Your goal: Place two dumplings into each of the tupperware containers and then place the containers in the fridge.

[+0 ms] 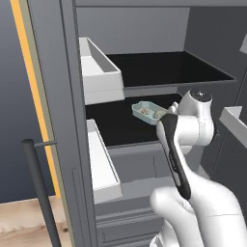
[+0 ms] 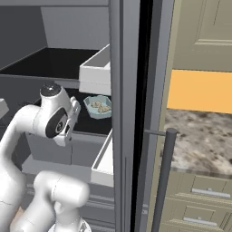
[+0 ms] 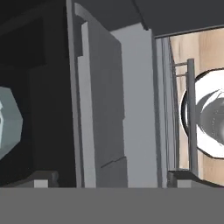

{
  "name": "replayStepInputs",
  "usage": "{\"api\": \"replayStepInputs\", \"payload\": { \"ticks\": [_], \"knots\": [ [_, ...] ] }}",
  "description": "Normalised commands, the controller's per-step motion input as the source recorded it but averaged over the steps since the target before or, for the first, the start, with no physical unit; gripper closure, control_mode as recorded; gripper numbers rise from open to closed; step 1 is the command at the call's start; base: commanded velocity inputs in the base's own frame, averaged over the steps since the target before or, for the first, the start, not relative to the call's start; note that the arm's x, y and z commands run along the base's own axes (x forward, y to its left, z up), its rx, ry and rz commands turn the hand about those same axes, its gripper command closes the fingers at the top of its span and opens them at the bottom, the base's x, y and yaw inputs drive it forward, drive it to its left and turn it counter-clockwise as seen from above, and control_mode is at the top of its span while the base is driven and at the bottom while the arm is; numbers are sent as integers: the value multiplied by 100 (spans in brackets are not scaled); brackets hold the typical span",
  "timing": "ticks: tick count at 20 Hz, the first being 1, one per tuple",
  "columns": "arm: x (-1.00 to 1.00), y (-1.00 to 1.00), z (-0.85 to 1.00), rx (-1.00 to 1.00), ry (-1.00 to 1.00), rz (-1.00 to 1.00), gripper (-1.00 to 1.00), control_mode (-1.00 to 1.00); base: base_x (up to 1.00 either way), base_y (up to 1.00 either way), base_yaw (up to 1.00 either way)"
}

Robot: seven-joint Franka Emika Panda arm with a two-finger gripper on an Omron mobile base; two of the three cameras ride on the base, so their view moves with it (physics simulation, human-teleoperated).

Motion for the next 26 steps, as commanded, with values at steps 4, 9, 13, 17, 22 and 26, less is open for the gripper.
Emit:
{"api": "replayStepInputs", "payload": {
  "ticks": [4, 9, 13, 17, 22, 26],
  "knots": [
    [-88, -4, 97, -3, 0, 7, -100, -100, 0, 0, 0],
    [-97, -8, 64, -3, 1, 3, -100, -100, 0, 0, 0],
    [-70, -18, 44, 0, 1, 7, -100, -100, 0, 0, 0],
    [-43, 3, 25, -5, 10, 26, -100, -100, 0, 0, 0],
    [-49, 1, 11, -17, 9, 31, -100, -100, 0, 0, 0],
    [-16, 1, 1, -15, 0, 30, -100, -100, 0, 0, 0]
  ]
}}
